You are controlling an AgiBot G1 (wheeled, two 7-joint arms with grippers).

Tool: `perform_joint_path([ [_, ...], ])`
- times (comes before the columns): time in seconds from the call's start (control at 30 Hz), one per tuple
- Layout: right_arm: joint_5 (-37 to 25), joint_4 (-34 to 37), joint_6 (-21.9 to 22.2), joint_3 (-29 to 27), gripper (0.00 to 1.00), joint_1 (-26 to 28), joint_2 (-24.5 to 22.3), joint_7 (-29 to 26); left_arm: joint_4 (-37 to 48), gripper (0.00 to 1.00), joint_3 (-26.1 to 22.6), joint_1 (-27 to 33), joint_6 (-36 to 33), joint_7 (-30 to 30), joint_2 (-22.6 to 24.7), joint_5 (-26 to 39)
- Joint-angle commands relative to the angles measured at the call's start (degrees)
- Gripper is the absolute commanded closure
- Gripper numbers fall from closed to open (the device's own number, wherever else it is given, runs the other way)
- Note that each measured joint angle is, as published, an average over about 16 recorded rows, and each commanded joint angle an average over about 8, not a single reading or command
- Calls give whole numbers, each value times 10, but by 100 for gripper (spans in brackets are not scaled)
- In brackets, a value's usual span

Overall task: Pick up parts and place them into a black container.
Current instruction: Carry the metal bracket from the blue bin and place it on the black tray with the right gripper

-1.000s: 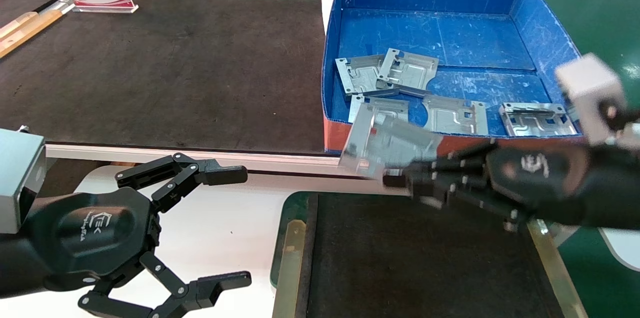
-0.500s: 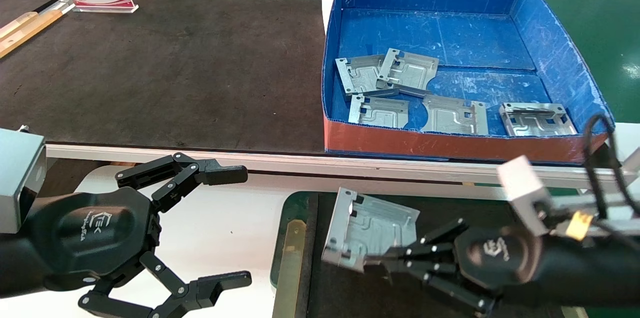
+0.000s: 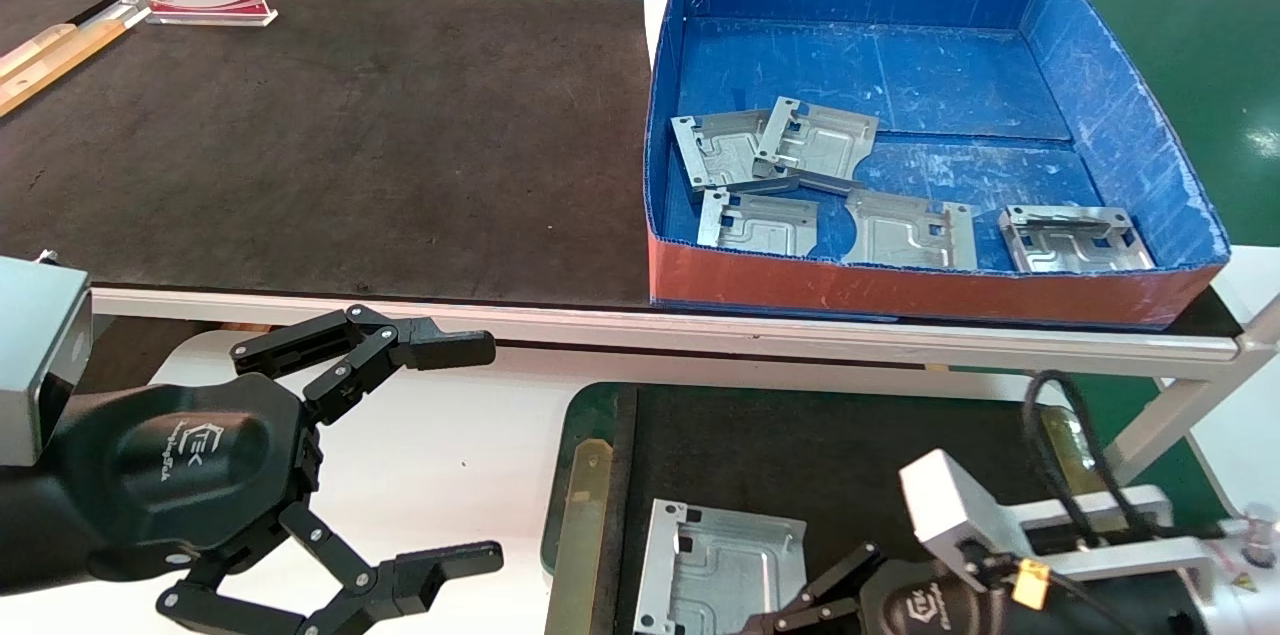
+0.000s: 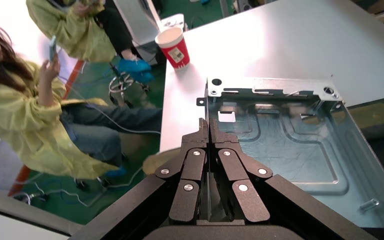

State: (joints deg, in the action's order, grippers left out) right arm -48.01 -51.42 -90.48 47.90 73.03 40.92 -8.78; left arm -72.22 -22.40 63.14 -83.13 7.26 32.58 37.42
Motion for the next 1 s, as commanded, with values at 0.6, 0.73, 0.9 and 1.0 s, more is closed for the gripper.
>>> perform_joint_path([
  [0.6, -109, 259, 26, 78, 100, 84, 129, 204, 0, 0, 0, 0, 0, 0, 0, 0],
  [0.73, -124, 303, 34, 84, 100, 95, 154, 239, 0, 0, 0, 0, 0, 0, 0, 0],
  [0.9, -141, 347, 51, 92, 100, 106, 182, 277, 0, 0, 0, 0, 0, 0, 0, 0],
  [1.0, -148, 370, 60, 95, 100, 111, 199, 297, 0, 0, 0, 0, 0, 0, 0, 0],
])
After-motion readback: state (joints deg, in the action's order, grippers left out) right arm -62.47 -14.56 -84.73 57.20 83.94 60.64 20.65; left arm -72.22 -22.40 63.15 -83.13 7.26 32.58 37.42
